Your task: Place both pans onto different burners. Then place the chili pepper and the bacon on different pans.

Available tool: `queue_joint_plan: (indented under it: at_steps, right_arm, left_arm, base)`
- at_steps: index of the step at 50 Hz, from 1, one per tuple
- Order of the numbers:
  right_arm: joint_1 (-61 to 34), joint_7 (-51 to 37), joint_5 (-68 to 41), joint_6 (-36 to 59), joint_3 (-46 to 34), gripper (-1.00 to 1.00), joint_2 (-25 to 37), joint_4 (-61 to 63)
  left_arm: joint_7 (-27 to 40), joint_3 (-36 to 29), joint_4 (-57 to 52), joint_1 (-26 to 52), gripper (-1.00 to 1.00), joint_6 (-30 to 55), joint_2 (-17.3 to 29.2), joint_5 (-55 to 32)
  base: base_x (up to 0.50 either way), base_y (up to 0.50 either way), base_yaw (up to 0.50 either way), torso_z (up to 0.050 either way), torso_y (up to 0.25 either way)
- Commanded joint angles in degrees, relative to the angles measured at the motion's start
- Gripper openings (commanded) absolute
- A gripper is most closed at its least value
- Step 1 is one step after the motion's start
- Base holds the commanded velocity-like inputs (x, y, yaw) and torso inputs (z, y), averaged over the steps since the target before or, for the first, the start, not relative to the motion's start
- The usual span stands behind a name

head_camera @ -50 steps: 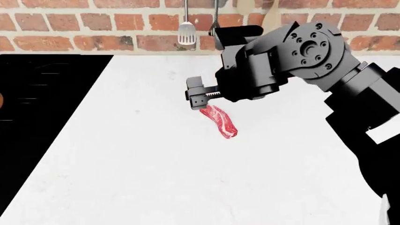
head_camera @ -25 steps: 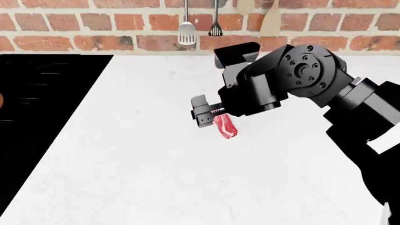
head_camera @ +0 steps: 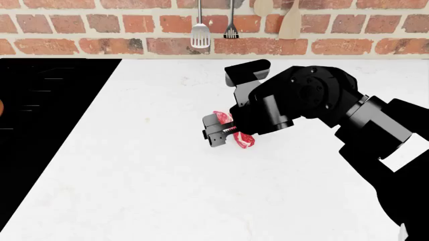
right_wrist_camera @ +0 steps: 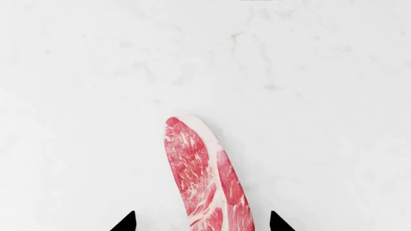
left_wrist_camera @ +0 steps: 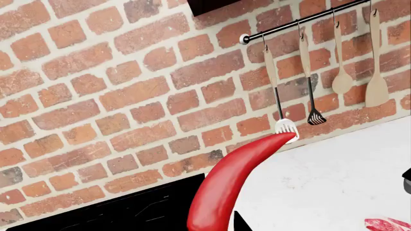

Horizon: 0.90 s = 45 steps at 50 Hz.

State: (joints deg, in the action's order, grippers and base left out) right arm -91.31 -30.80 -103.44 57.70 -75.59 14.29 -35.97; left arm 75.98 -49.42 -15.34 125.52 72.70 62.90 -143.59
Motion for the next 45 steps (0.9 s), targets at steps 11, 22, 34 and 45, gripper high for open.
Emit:
queue_joint_plan:
  at_steps: [11, 22, 34, 45]
  right_arm:
    - [3.3, 0.7, 3.2, -2.1, -2.2, 1.00, 0.6, -1.6]
    - [5.4, -2.3, 1.1, -3.7, -0.3, -1.00, 4.3, 1.5]
    - [3.5, -3.5, 3.6, -2.8, -1.7, -1.00, 4.6, 5.9]
    - [-2.4, -6.6, 8.8, -7.7, 0.7, -1.00, 7.4, 16.5]
  left_arm:
    - [0.5, -0.2, 0.1, 0.2, -1.00, -0.3, -0.4, -0.2]
    - [0.9, -0.5, 0.5, 0.7, -1.00, -0.1, -0.7, -0.5]
    - [1.1, -0.5, 0.8, 1.1, -1.00, 0.1, -1.0, -0.8]
    - [1.2, -0.2, 0.8, 1.2, -1.00, 0.2, -0.6, -0.9]
  base:
    - [0.00, 0.00, 0.00, -0.002, 0.000]
    - [0.00, 0.00, 0.00, 0.000, 0.000]
    - [0.00, 0.00, 0.00, -0.001, 0.000]
    - [0.00, 0.00, 0.00, 0.000, 0.000]
